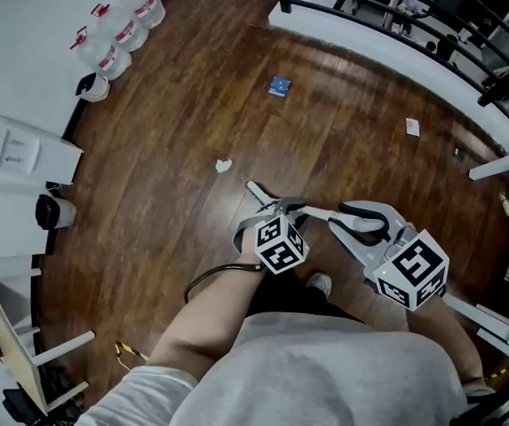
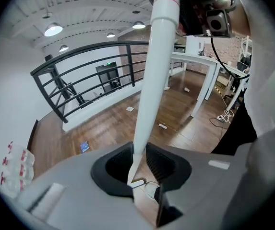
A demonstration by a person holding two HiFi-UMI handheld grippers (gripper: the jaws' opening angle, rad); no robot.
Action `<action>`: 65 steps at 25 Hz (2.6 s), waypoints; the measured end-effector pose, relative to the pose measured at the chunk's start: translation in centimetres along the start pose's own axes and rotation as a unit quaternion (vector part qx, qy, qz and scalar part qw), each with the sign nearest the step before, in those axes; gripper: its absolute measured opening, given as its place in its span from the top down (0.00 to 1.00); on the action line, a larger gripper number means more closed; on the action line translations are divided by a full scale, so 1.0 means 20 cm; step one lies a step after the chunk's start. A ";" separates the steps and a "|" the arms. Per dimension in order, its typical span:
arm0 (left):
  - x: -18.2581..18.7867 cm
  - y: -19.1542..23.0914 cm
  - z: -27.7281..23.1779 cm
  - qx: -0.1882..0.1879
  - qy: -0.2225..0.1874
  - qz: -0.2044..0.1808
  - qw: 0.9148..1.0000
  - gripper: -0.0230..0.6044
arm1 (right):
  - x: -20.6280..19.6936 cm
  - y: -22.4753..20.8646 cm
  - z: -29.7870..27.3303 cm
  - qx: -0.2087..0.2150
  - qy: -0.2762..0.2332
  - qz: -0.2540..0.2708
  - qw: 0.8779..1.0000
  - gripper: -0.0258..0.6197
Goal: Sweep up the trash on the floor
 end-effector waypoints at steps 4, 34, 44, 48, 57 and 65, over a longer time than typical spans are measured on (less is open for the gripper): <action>-0.20 0.18 0.18 0.022 -0.002 0.040 0.999 0.85 | 0.15 0.08 -0.29 0.040 0.006 -0.006 0.999 0.79; -0.74 1.20 0.32 -0.060 0.055 -0.001 0.997 0.86 | 0.35 -0.09 -1.37 -0.041 0.071 -0.147 0.986 0.80; -0.38 1.08 0.14 -0.065 0.042 -0.035 0.996 0.85 | 0.30 -0.29 -1.03 -0.080 0.057 -0.150 0.984 0.80; -0.16 1.00 0.01 -0.074 0.035 -0.058 0.995 0.85 | 0.24 -0.42 -0.82 -0.104 0.048 -0.158 0.981 0.80; 0.44 0.70 -0.35 -0.125 0.020 -0.136 0.983 0.86 | 0.09 -0.76 -0.20 -0.200 0.033 -0.199 0.959 0.80; 0.92 0.34 -0.72 -0.193 0.019 -0.235 0.952 0.86 | -0.17 -0.96 0.36 -0.312 0.024 -0.262 0.913 0.80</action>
Point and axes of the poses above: the fingertips, and each gripper's own axes: z backward along the fingers, y to its left, x out of its top, the point moved 6 cm from there along z, backward along the fingers, and after that the axes turned 14 degrees about -x, right-handed, at the moved point
